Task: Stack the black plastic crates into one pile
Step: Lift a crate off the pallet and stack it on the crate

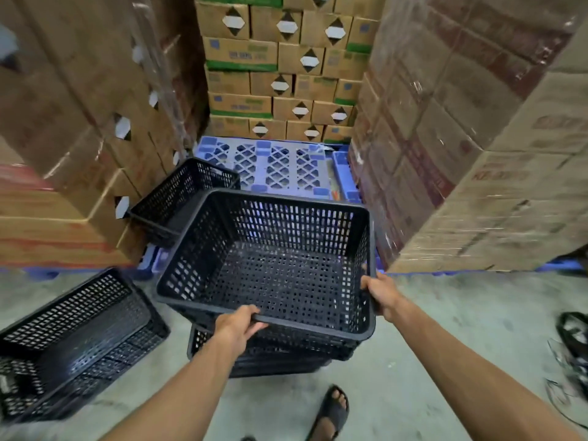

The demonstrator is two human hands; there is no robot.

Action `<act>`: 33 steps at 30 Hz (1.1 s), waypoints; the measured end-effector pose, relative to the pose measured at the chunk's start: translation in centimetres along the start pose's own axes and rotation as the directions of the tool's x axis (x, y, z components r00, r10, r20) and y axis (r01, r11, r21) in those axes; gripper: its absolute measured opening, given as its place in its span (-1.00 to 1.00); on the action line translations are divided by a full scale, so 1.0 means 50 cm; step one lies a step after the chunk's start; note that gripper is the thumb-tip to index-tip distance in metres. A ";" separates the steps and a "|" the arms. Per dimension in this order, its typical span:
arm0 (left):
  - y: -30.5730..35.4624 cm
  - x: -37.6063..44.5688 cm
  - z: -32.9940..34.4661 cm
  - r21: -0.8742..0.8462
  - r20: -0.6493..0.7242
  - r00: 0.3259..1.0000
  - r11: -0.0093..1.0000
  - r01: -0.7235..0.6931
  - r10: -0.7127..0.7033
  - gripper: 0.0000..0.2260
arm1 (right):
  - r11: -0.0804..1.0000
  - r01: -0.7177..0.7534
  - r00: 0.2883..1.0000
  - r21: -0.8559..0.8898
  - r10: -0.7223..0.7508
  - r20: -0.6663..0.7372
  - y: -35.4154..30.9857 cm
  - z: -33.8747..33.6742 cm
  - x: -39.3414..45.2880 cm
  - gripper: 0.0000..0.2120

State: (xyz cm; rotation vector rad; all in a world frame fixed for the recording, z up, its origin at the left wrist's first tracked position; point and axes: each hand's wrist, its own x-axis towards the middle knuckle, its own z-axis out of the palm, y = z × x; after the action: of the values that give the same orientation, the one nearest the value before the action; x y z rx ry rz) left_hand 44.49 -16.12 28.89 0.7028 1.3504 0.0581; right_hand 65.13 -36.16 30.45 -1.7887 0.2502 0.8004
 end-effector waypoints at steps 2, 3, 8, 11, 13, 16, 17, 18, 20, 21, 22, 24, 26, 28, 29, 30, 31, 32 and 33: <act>-0.035 -0.012 -0.022 -0.025 -0.009 0.999 0.999 0.048 -0.048 -0.72 | 1.000 0.000 1.000 0.008 0.000 0.015 0.029 0.018 -0.001 -0.65; -0.048 -0.017 -0.022 -0.024 0.004 0.998 0.998 0.058 -0.058 -0.69 | 1.000 0.015 1.000 0.006 -0.015 -0.001 0.037 0.020 0.005 -0.63; -0.079 -0.037 -0.023 0.193 0.110 0.992 0.980 0.045 -0.067 -0.69 | 0.996 0.085 0.994 -0.027 -0.087 -0.070 0.074 0.009 0.038 -0.53; -0.070 -0.042 -0.030 0.430 0.100 0.993 0.903 0.017 -0.066 -0.61 | 0.871 0.202 0.965 -0.448 -0.255 -0.058 0.080 -0.015 0.031 -0.32; -0.057 -0.042 -0.042 0.615 0.028 1.000 0.788 -0.020 0.004 -0.53 | 0.609 0.257 0.949 -0.750 -0.306 0.076 0.086 -0.013 0.019 -0.19; -0.038 -0.045 -0.057 0.916 -0.027 0.946 0.387 -0.106 0.322 -0.51 | 0.226 0.395 0.879 -0.890 -0.373 0.296 0.102 0.020 -0.018 -0.22; -0.032 -0.046 -0.057 0.959 0.000 0.886 0.250 -0.131 0.464 -0.53 | 0.195 0.459 0.863 -0.867 -0.331 0.383 0.103 0.034 -0.034 -0.24; -0.021 -0.044 -0.055 0.971 0.053 0.823 0.163 -0.174 0.566 -0.55 | 0.198 0.518 0.848 -0.832 -0.248 0.469 0.105 0.051 -0.048 -0.25; -0.002 -0.036 -0.056 0.962 0.194 0.783 0.040 -0.268 0.591 -0.55 | 0.186 0.604 0.791 -0.775 -0.027 0.611 0.117 0.082 -0.075 -0.32; 0.008 -0.030 -0.060 0.955 0.275 0.804 -0.050 -0.293 0.527 -0.52 | 0.140 0.634 0.765 -0.761 0.033 0.644 0.123 0.094 -0.087 -0.40; 0.015 -0.022 -0.068 0.947 0.322 0.834 -0.148 -0.286 0.448 -0.46 | 0.092 0.648 0.756 -0.756 0.037 0.653 0.127 0.102 -0.096 -0.49; 0.027 -0.008 -0.101 0.936 0.331 0.875 -0.243 -0.256 0.354 -0.49 | 0.032 0.636 0.771 -0.771 -0.052 0.635 0.131 0.110 -0.106 -0.50; 0.030 -0.001 -0.137 0.931 0.347 0.878 -0.238 -0.278 0.329 -0.64 | 0.010 0.616 0.784 -0.788 -0.104 0.612 0.131 0.110 -0.114 -0.45; 0.028 -0.004 -0.160 0.921 0.383 0.861 -0.208 -0.329 0.335 -0.57 | 0.008 0.611 0.786 -0.792 -0.123 0.606 0.130 0.109 -0.113 -0.43; 0.027 -0.009 -0.164 0.918 0.392 0.853 -0.205 -0.338 0.345 -0.54 | 0.002 0.609 0.786 -0.794 -0.139 0.603 0.132 0.110 -0.113 -0.41; 0.026 -0.012 -0.166 0.917 0.396 0.848 -0.207 -0.342 0.352 -0.52 | -0.013 0.602 0.788 -0.799 -0.154 0.596 0.134 0.110 -0.114 -0.38; 0.023 -0.013 -0.165 0.917 0.395 0.852 -0.211 -0.340 0.345 -0.52 | -0.030 0.590 0.793 -0.807 -0.168 0.586 0.135 0.111 -0.114 -0.36; 0.018 -0.014 -0.166 0.918 0.391 0.858 -0.209 -0.338 0.332 -0.53 | -0.043 0.577 0.799 -0.816 -0.179 0.574 0.138 0.111 -0.112 -0.34; 0.012 -0.015 -0.168 0.919 0.389 0.862 -0.199 -0.340 0.326 -0.53 | -0.053 0.565 0.804 -0.823 -0.190 0.564 0.141 0.111 -0.111 -0.34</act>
State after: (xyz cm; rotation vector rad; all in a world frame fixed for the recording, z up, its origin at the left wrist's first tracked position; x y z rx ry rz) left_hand 36.94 -12.34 29.43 2.4575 0.8819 -0.6635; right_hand 55.04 -34.94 27.63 -2.7464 -1.4187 0.7982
